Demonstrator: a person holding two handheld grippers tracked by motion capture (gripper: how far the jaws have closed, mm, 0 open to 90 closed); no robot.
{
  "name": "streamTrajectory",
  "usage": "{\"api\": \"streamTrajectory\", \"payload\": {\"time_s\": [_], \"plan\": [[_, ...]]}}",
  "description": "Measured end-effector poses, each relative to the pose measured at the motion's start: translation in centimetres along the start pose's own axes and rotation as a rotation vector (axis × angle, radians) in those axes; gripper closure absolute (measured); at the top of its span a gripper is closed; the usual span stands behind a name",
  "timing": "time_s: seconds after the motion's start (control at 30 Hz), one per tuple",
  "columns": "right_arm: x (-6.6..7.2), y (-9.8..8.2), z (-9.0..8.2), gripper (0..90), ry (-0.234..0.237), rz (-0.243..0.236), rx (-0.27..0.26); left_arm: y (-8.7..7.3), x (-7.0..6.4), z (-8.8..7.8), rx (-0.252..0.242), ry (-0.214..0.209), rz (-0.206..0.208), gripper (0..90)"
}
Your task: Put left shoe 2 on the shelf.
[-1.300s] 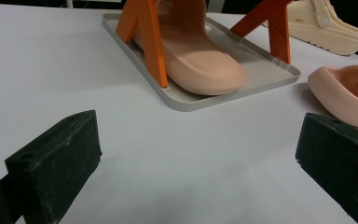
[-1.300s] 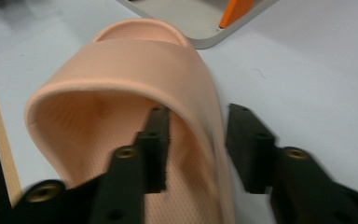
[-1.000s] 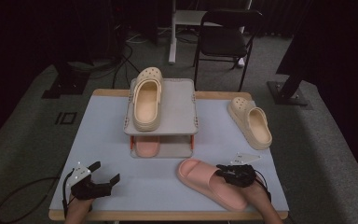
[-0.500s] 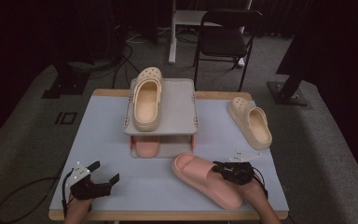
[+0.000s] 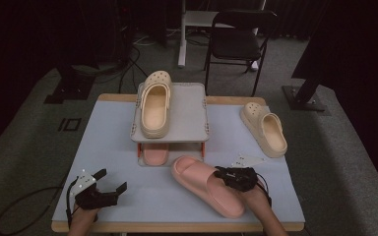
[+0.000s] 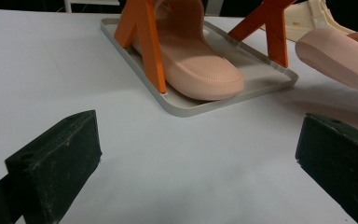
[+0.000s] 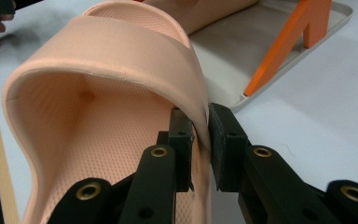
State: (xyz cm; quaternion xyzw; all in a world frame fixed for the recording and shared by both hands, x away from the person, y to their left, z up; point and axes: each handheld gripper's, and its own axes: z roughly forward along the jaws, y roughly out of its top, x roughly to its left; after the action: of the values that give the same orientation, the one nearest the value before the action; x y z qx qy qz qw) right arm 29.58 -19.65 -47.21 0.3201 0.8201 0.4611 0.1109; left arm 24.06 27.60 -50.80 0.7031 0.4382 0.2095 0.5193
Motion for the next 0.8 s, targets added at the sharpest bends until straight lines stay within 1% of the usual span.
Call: {"api": "streamTrajectory", "payload": {"time_s": [0.1, 0.13, 0.23, 0.3, 0.37, 0.43, 0.47, 0.5, 0.53, 0.57, 0.6, 0.63, 0.67, 0.7, 0.73, 0.77, 0.8], "plan": [[0.2, 0.1, 0.3, 79.7, -0.010, 0.011, -0.002, 0.0, 0.1, -0.1, -0.003, 0.000, -0.005, 0.1], [0.4, 0.2, 0.7, 79.8, -0.029, 0.034, 0.000, 0.1, 0.0, -0.1, -0.008, -0.002, -0.007, 0.1], [0.7, 0.2, 1.0, 79.7, -0.050, 0.052, 0.003, 0.1, 0.1, 0.0, -0.008, -0.002, -0.003, 0.1], [1.3, 0.2, 1.5, 79.3, -0.083, 0.064, 0.007, 0.2, 0.0, 0.1, -0.009, -0.005, -0.002, 0.1], [1.6, 0.2, 1.8, 79.1, -0.105, 0.078, 0.011, 0.4, 0.0, 0.4, -0.008, -0.015, 0.004, 0.1], [1.8, 0.2, 1.9, 79.0, -0.114, 0.082, 0.013, 0.4, -0.1, 0.5, -0.010, -0.019, 0.003, 0.1], [2.2, 0.3, 2.3, 79.0, -0.139, 0.102, 0.018, 0.5, -0.2, 0.7, -0.012, -0.025, 0.008, 0.1], [2.2, 0.3, 2.3, 79.0, -0.139, 0.102, 0.018, 0.5, -0.2, 0.7, -0.012, -0.025, 0.008, 0.1], [2.4, 0.3, 2.5, 78.9, -0.157, 0.119, 0.021, 0.6, -0.2, 0.9, -0.008, -0.030, 0.012, 0.1], [2.6, 0.3, 2.7, 79.0, -0.165, 0.135, 0.020, 0.7, -0.2, 1.0, -0.008, -0.034, 0.012, 0.1], [2.6, 0.3, 2.7, 79.0, -0.165, 0.135, 0.020, 0.7, -0.2, 1.0, -0.008, -0.034, 0.012, 0.1], [2.7, 0.4, 2.9, 79.0, -0.189, 0.152, 0.021, 0.7, -0.2, 1.1, -0.006, -0.036, 0.012, 0.1], [2.7, 0.5, 2.9, 78.7, -0.200, 0.160, 0.021, 0.8, -0.3, 1.2, -0.008, -0.041, 0.016, 0.1], [2.7, 0.5, 3.0, 78.5, -0.211, 0.177, 0.023, 0.8, -0.3, 1.4, -0.010, -0.045, 0.015, 0.1], [2.7, 0.5, 3.0, 78.5, -0.211, 0.177, 0.023, 0.8, -0.3, 1.4, -0.010, -0.045, 0.015, 0.1], [2.7, 0.7, 3.0, 78.4, -0.232, 0.204, 0.018, 0.9, -0.3, 1.5, -0.007, -0.047, 0.016, 0.1], [2.7, 0.8, 3.1, 78.3, -0.241, 0.208, 0.012, 0.9, -0.3, 1.6, -0.008, -0.052, 0.016, 0.1]]}}
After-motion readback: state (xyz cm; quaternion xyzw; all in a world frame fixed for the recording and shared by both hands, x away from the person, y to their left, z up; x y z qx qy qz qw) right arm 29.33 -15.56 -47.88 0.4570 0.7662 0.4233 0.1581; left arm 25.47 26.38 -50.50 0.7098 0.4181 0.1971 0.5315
